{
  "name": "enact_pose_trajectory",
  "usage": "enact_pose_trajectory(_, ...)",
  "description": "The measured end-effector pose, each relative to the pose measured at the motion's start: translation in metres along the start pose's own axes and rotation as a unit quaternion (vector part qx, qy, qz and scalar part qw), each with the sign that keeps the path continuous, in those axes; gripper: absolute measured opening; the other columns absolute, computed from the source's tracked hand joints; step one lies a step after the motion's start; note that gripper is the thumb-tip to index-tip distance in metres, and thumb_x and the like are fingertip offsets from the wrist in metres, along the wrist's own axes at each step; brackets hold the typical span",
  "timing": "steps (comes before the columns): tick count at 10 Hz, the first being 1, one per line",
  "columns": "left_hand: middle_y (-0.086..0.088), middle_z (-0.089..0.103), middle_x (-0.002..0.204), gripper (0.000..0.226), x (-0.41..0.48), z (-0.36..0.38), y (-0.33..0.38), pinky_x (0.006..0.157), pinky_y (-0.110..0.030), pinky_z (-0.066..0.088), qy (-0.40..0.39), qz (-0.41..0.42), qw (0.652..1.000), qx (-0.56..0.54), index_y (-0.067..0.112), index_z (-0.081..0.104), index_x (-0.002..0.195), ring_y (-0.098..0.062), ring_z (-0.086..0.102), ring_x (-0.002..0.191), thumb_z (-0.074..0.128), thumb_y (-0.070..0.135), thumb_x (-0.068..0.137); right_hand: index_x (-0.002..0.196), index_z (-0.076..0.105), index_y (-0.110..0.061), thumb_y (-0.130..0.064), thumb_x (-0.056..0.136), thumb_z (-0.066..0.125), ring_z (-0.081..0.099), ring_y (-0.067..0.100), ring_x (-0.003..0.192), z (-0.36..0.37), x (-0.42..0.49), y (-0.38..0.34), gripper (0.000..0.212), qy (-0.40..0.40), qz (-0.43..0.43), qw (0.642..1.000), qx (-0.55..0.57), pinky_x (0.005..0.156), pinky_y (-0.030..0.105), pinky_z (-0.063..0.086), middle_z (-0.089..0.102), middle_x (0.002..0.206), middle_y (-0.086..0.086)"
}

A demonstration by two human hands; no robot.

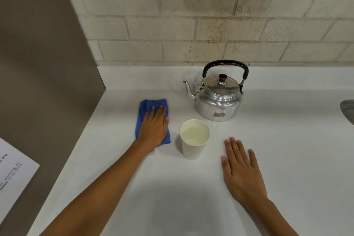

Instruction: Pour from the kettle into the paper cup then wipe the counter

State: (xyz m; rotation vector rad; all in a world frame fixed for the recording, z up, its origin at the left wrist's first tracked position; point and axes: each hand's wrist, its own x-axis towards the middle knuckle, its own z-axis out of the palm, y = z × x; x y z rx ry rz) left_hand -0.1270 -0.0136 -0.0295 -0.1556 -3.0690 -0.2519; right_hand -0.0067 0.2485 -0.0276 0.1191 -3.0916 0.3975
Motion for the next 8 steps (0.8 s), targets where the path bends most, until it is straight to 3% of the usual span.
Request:
enact_pose_trajectory(1, -0.001, 0.012, 0.156, 0.049, -0.005, 0.002, -0.008, 0.116, -0.040, 0.010, -0.016, 0.050, 0.997, -0.056, 0.016, 0.010, 0.144, -0.022, 0.007, 0.143, 0.022, 0.028, 0.098, 0.140, -0.018, -0.024, -0.038, 0.097, 0.009, -0.020, 0.007, 0.138, 0.000, 0.000, 0.000, 0.053, 0.002, 0.000, 1.000, 0.003, 0.117, 0.035, -0.010, -0.019, 0.150, -0.010)
enact_pose_trajectory(4, -0.001, 0.006, 0.156, 0.051, 0.041, -0.006, -0.006, 0.116, -0.046, 0.006, -0.063, 0.011, 0.997, -0.045, 0.015, 0.004, 0.144, -0.023, 0.003, 0.143, 0.017, 0.031, 0.098, 0.137, -0.020, -0.023, -0.038, 0.097, 0.009, -0.020, 0.006, 0.137, 0.000, 0.000, -0.001, 0.052, 0.005, -0.001, 1.000, -0.001, 0.116, 0.035, -0.011, -0.014, 0.153, -0.008)
enact_pose_trajectory(8, -0.007, 0.003, 0.156, 0.053, 0.013, -0.035, -0.009, 0.115, -0.047, 0.003, -0.001, -0.031, 0.998, -0.057, 0.012, 0.001, 0.144, -0.025, 0.002, 0.143, 0.017, 0.033, 0.097, 0.144, -0.010, -0.019, -0.038, 0.097, 0.010, -0.011, 0.012, 0.143, 0.000, 0.002, 0.000, 0.054, 0.001, 0.000, 1.000, -0.001, 0.117, 0.037, -0.008, -0.007, 0.158, -0.002)
